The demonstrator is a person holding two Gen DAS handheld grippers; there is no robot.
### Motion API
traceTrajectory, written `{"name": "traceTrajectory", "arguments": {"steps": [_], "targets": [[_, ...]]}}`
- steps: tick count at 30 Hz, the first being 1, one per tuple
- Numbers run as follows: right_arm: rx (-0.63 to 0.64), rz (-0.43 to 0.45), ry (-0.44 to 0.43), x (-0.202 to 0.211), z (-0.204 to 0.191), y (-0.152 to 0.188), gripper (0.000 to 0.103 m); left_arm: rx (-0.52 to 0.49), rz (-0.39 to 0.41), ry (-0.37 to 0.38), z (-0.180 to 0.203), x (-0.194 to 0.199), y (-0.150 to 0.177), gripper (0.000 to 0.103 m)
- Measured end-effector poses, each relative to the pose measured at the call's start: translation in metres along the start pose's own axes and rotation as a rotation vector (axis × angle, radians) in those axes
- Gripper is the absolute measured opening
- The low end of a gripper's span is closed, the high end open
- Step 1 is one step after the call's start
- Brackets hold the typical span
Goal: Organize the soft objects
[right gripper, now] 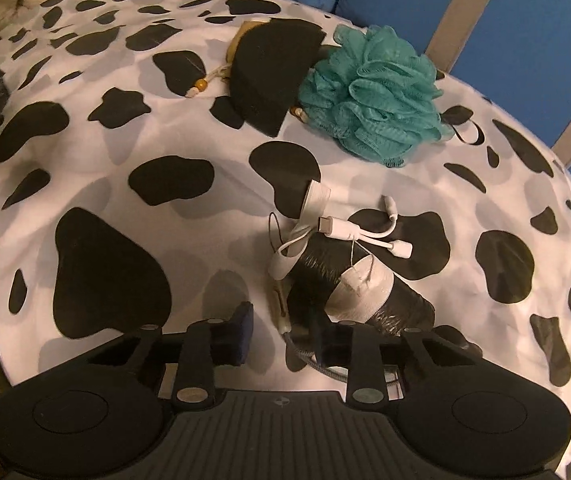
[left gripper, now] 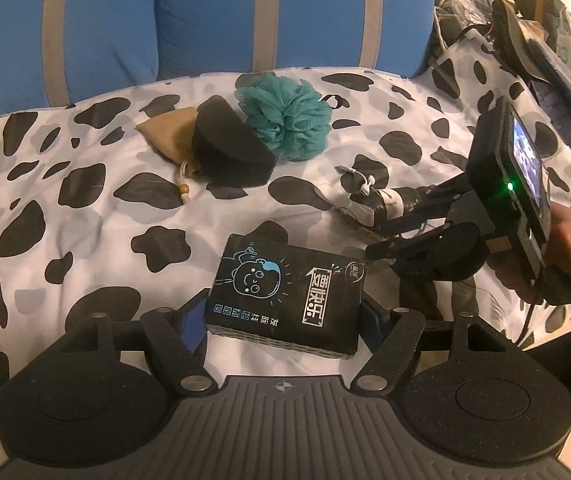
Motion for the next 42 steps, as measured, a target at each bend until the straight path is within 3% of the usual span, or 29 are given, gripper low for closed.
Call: {"name": "traceTrajectory", "arguments": {"steps": [2, 5, 12, 23, 32, 37, 42], "targets": [[-0.035, -0.027, -0.020, -0.001, 0.002, 0.001, 0.017, 0.000, -0.002, -0.001, 0.000, -0.001, 0.000, 0.072], [-0.059, -0.046, -0.027, 0.000, 0.002, 0.002, 0.009, -0.004, -0.007, -0.001, 0.001, -0.002, 0.000, 0.072], [-0.057, -0.031, -0.011, 0.012, -0.001, 0.008, 0.009, -0.015, -0.014, -0.003, 0.003, -0.004, 0.000, 0.072], [-0.083, 0.060, -0.014, 0.057, -0.004, 0.012, 0.009, -0.036, -0.011, -0.013, 0.008, -0.008, 0.000, 0.072], [-0.156, 0.208, 0.031, 0.105, 0.002, 0.020, 0.009, -0.034, 0.025, -0.020, 0.012, 0.001, 0.001, 0.072], [-0.219, 0.268, 0.018, 0.131, 0.005, 0.030, 0.009, -0.037, 0.057, -0.009, 0.017, 0.008, 0.001, 0.072], [-0.263, 0.300, -0.049, 0.151, -0.002, 0.044, 0.009, -0.026, 0.084, 0.004, 0.024, 0.018, 0.005, 0.072]]}}
Point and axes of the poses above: each gripper's, at about its wrist camera, not at the fingertips, and x roughly against the way its jaws point, z to its right, y to its underside, the point moved 3 cm from there along -x, roughly the way its jaws point, and after that the axes turned 6 degrees about -x, right-handed, at the moved point
